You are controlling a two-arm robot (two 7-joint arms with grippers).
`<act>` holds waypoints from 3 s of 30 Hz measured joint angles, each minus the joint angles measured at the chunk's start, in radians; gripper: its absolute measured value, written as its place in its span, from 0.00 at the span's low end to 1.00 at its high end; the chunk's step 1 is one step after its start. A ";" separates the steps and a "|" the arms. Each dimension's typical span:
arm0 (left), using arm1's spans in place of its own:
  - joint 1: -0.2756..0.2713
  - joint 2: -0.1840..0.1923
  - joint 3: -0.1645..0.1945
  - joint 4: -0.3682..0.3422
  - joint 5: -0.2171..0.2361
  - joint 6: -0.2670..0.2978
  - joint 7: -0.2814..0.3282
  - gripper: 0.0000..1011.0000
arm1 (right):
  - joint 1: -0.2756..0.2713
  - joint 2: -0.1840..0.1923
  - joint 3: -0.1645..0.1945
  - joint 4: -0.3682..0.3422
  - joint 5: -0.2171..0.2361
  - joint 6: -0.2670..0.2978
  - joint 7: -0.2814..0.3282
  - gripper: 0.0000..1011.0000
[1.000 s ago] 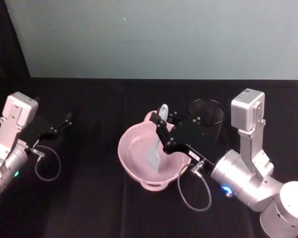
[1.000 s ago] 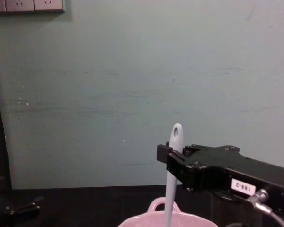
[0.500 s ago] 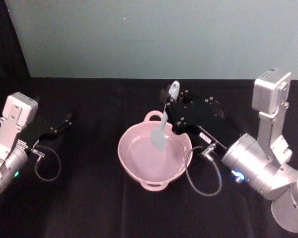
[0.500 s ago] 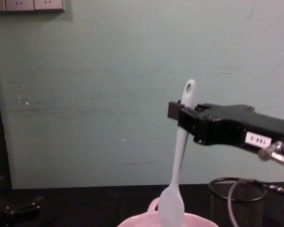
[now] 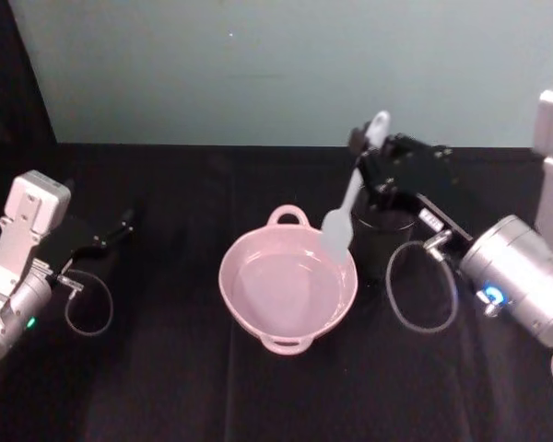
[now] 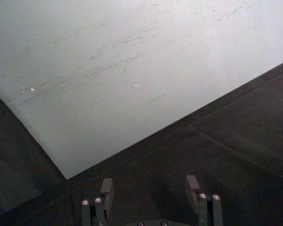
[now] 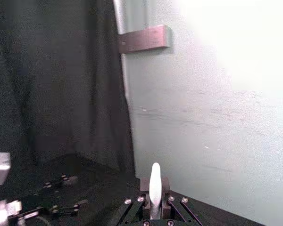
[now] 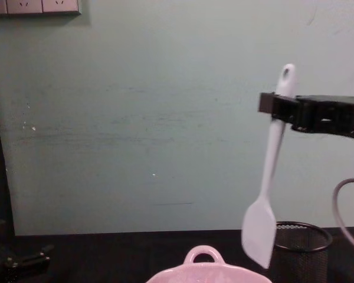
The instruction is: Use the one hand to pick up the spoon and stir the clear water in the bowl.
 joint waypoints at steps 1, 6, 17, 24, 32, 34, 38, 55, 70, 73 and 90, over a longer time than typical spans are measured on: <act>0.000 0.000 0.000 0.000 0.000 0.000 0.000 1.00 | 0.000 -0.001 0.011 -0.004 0.007 0.017 -0.016 0.12; 0.000 0.000 0.000 0.000 0.000 0.000 0.000 1.00 | 0.010 -0.016 0.040 -0.001 0.021 0.050 -0.059 0.12; 0.000 0.000 0.000 0.000 0.000 0.000 0.000 1.00 | 0.078 -0.089 0.099 0.081 0.071 0.118 -0.148 0.12; 0.000 0.000 0.000 0.000 0.000 0.000 0.000 1.00 | 0.118 -0.116 0.112 0.134 0.097 0.132 -0.168 0.12; 0.000 0.000 0.000 0.000 0.000 0.000 0.000 1.00 | 0.159 -0.141 0.117 0.199 0.117 0.137 -0.192 0.12; 0.000 0.000 0.000 0.000 0.000 0.000 0.000 1.00 | 0.164 -0.147 0.118 0.214 0.123 0.137 -0.195 0.12; 0.000 0.000 0.000 0.000 0.000 0.000 0.000 1.00 | 0.173 -0.158 0.126 0.253 0.150 0.135 -0.194 0.12; 0.000 0.000 0.000 0.000 0.000 0.000 0.000 1.00 | 0.173 -0.167 0.148 0.354 0.255 0.116 -0.187 0.12; 0.000 0.000 0.000 0.000 0.000 0.000 0.000 1.00 | 0.152 -0.154 0.140 0.389 0.292 0.080 -0.208 0.12; 0.000 0.000 0.000 0.000 0.000 0.000 0.000 1.00 | 0.149 -0.151 0.136 0.395 0.298 0.072 -0.209 0.12; 0.000 0.000 0.000 0.000 0.000 0.000 0.000 1.00 | 0.154 -0.138 0.114 0.423 0.333 0.039 -0.197 0.12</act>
